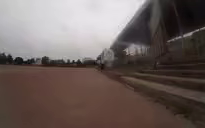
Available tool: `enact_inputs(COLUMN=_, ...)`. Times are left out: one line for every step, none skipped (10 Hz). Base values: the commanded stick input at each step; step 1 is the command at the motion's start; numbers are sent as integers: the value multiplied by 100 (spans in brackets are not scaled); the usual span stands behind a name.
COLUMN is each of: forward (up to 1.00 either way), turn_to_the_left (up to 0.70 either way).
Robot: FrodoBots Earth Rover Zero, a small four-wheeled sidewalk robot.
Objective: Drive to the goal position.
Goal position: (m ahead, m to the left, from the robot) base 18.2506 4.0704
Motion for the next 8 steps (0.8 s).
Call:
enact_inputs(forward=70, turn_to_the_left=0)
enact_inputs(forward=70, turn_to_the_left=0)
enact_inputs(forward=70, turn_to_the_left=0)
enact_inputs(forward=70, turn_to_the_left=0)
enact_inputs(forward=70, turn_to_the_left=0)
enact_inputs(forward=70, turn_to_the_left=0)
enact_inputs(forward=70, turn_to_the_left=0)
enact_inputs(forward=70, turn_to_the_left=0)
